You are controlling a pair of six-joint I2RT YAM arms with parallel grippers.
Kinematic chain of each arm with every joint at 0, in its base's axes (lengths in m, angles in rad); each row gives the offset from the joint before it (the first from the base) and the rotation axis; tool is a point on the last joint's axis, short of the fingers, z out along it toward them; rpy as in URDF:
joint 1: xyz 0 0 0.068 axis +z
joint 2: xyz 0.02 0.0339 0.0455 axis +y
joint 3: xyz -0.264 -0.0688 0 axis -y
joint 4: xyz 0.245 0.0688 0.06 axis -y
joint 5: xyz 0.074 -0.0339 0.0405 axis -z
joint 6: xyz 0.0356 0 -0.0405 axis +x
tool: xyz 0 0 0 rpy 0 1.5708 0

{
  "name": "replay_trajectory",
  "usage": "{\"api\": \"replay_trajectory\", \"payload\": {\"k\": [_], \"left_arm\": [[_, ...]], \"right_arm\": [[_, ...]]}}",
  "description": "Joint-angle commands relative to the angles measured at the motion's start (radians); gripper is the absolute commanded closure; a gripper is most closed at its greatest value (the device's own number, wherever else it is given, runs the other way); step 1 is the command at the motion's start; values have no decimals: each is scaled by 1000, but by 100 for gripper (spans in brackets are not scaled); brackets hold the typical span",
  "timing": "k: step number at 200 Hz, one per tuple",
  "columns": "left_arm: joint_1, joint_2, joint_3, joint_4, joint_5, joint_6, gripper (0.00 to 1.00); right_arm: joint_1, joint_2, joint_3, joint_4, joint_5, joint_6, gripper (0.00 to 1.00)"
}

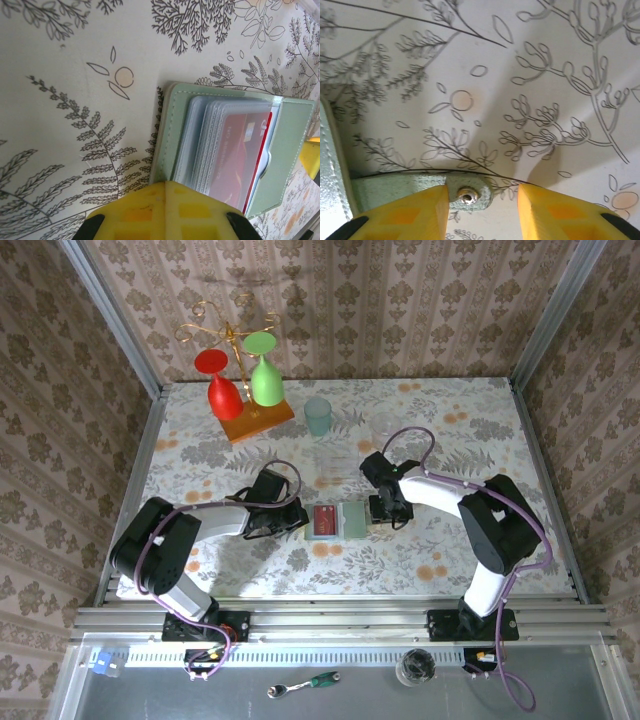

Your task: Take the credit cards out of the card holder

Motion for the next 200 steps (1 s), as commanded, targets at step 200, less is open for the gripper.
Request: {"api": "replay_trajectory", "payload": {"k": [200], "left_arm": [[-25, -130, 52, -190, -71, 13, 94]], "right_arm": [[-5, -208, 50, -132, -36, 7, 57]]}}
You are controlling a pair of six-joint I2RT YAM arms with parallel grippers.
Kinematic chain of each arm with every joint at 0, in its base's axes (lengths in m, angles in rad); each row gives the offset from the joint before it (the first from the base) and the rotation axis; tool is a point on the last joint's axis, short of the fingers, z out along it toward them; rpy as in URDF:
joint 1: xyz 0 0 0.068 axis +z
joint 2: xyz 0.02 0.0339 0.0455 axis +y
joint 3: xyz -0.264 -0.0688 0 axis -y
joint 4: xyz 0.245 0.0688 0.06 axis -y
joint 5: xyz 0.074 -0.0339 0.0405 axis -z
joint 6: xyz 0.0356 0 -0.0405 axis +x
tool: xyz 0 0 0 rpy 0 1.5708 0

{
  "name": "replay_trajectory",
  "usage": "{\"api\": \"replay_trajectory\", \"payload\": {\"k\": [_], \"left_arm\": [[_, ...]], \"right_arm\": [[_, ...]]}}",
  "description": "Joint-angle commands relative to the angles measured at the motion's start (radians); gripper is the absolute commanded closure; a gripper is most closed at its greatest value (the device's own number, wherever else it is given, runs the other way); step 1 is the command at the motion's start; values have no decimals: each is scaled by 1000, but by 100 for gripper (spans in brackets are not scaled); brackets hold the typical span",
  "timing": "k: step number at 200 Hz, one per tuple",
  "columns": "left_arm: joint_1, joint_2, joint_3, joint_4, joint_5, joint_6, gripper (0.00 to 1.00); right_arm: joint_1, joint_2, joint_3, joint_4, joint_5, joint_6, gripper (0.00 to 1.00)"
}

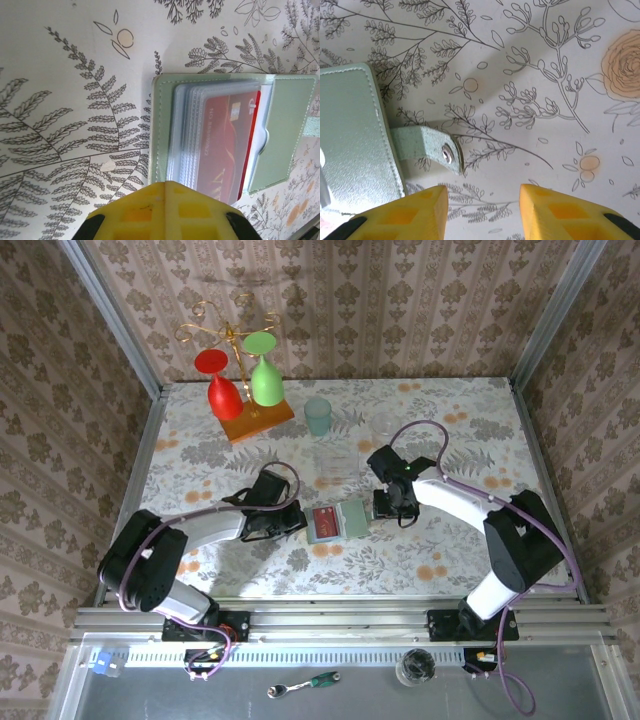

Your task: Take the credit cards out of the card holder

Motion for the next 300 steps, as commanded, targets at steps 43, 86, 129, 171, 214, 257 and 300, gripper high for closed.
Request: {"api": "replay_trajectory", "payload": {"k": [43, 86, 129, 171, 214, 257, 300], "left_arm": [[8, 40, 50, -32, 3, 38, 97], [10, 91, 52, -30, -12, 47, 100], [23, 132, 68, -23, 5, 66, 100], [44, 138, 87, -18, 25, 82, 100], [43, 79, 80, -38, 18, 76, 100], [38, 15, 84, -48, 15, 70, 92], [14, 45, 85, 34, 54, 41, 87]], "right_arm": [[10, -78, 81, -54, -95, 17, 59], [18, -55, 82, 14, -215, 56, 62], [21, -23, 74, 76, -283, 73, 64], [22, 32, 78, 121, -338, 82, 67], [22, 55, 88, 136, -351, 77, 67], [24, 67, 69, 173, -391, 83, 67], [24, 74, 27, 312, -482, 115, 66]]}}
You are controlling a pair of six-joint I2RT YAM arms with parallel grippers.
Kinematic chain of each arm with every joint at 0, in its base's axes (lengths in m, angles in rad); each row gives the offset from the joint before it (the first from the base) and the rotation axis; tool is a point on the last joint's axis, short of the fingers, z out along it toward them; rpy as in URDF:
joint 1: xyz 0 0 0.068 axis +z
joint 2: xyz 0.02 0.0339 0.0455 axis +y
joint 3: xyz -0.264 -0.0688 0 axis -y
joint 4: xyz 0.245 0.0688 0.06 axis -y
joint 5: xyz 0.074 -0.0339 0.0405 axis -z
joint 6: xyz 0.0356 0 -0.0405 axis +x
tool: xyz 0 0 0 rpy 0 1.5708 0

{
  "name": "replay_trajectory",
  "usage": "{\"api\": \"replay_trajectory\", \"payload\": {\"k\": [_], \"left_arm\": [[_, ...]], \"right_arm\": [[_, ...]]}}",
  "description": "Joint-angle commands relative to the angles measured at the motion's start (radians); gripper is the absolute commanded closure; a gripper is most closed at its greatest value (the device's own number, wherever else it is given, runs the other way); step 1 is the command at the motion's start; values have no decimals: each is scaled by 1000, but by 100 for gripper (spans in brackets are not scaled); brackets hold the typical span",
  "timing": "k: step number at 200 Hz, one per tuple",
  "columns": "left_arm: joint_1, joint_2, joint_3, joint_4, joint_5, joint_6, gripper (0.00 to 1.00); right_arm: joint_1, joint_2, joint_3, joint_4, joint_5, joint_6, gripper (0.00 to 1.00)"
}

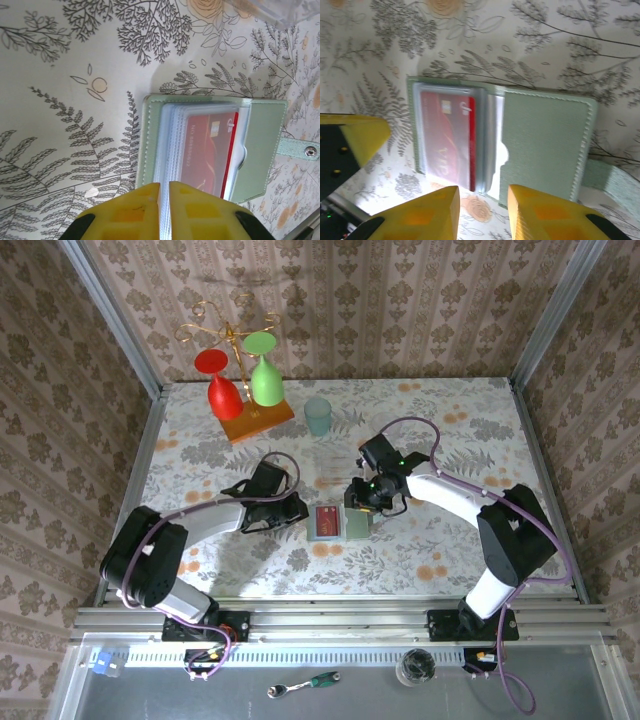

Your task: Take the credit cards out of the card holder

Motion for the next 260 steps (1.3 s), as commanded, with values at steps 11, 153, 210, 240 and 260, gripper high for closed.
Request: {"api": "replay_trajectory", "payload": {"k": [11, 153, 210, 240, 260], "left_arm": [[-27, 40, 27, 59, 38, -16, 87], [-49, 134, 58, -70, -31, 51, 79], [-49, 153, 45, -51, -29, 45, 84], [-50, 149, 39, -48, -29, 40, 84], [-50, 147, 39, -49, -29, 40, 86]], "right_arm": [[7, 24, -49, 127, -111, 39, 66], [27, 97, -54, 190, -161, 48, 62], [42, 136, -43, 223, -188, 56, 65], [45, 158, -39, 235, -198, 59, 67], [46, 164, -35, 239, -201, 61, 69]]}}
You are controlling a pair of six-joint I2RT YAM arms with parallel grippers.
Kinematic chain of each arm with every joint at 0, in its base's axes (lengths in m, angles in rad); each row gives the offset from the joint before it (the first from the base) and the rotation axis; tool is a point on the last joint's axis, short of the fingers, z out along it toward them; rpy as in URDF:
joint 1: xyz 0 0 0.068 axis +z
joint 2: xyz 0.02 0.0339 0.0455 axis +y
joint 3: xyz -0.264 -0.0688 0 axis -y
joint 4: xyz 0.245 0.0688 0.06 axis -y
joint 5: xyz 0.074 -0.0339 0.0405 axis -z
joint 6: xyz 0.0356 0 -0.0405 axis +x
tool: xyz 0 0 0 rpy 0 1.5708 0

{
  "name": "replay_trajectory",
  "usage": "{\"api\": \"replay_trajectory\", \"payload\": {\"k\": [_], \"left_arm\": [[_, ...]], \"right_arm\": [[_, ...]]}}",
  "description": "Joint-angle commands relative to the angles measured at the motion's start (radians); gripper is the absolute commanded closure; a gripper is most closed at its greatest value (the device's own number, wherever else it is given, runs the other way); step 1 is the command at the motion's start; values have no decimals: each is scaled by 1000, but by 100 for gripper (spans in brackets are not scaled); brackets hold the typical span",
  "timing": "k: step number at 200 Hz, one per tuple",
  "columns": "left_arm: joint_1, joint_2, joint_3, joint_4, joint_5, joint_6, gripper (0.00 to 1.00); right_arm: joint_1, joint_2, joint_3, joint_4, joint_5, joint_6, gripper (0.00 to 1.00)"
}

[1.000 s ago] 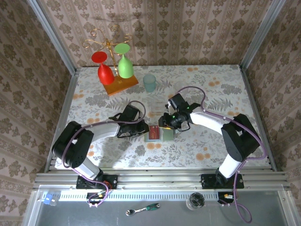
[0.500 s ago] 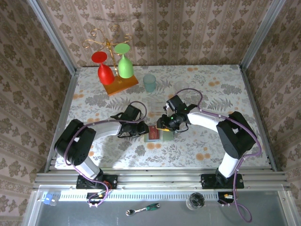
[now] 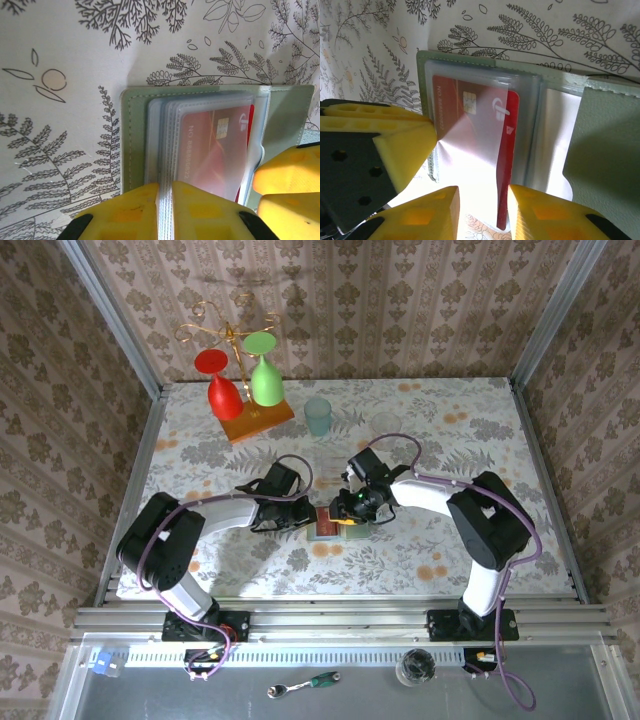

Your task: Take the credit cards out of the card holder

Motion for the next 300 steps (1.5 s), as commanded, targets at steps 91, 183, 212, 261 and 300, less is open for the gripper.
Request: {"api": "replay_trajectory", "payload": {"k": [91, 183, 212, 261, 300], "left_arm": [[4, 27, -18, -52, -26, 12, 87], [7, 28, -26, -38, -21, 10, 87], [9, 26, -28, -33, -17, 12, 87], [11, 20, -24, -31, -13, 14, 87], [11, 3, -23, -33, -11, 12, 87]], "right_arm": [[9, 61, 31, 41, -32, 11, 74], [11, 72, 49, -26, 20, -14, 75], [11, 53, 57, -83, 77, -44, 73], [12, 16, 66, -103, 89, -44, 73], [12, -6, 80, -124, 92, -44, 73]]}}
